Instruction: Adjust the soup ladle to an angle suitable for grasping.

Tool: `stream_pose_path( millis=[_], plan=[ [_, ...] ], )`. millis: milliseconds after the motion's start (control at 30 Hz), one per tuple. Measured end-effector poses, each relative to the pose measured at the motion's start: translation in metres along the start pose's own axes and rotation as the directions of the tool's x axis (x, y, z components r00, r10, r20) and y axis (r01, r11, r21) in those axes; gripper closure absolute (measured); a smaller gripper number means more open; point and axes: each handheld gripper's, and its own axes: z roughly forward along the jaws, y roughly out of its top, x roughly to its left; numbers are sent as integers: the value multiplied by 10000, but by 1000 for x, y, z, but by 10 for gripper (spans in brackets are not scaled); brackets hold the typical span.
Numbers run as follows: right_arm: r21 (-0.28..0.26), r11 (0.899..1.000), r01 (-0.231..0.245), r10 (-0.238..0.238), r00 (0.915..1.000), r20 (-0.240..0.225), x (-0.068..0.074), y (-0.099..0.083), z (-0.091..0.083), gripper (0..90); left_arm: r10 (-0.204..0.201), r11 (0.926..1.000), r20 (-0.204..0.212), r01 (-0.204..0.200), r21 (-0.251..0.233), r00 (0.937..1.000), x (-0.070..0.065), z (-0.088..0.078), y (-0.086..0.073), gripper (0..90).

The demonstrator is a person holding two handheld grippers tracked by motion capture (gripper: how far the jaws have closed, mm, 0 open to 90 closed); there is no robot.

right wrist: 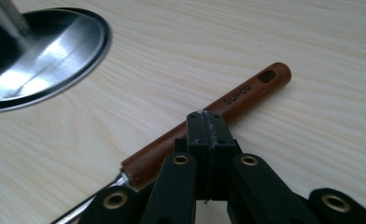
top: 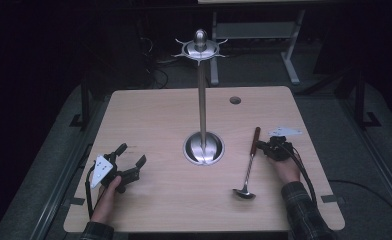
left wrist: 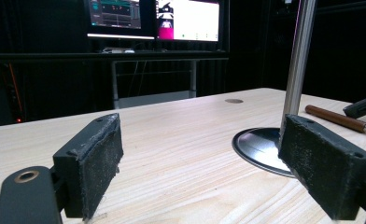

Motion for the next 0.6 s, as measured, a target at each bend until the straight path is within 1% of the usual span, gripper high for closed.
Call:
stream_pose_path(
  millis=[100,133,267,400,600],
  plan=[
    [63,10000,65,-63,9997,-253,6,2,1,898,3,10000,1,-3,1,10000,0,0,0,133],
    [29,9999,171,-170,9993,-321,7,3,2,898,1,10000,0,-1,2,10000,0,0,0,133],
    [25,9997,237,-235,9978,-613,12,4,4,899,2,10000,1,-2,1,10000,0,0,0,133],
    [-2,9993,371,-369,9947,-955,19,5,8,898,0,10000,2,0,1,10000,0,0,0,133],
    [16,9976,693,-684,9872,-1439,31,10,14,898,0,10000,4,0,0,10000,0,0,0,133]
  ],
)
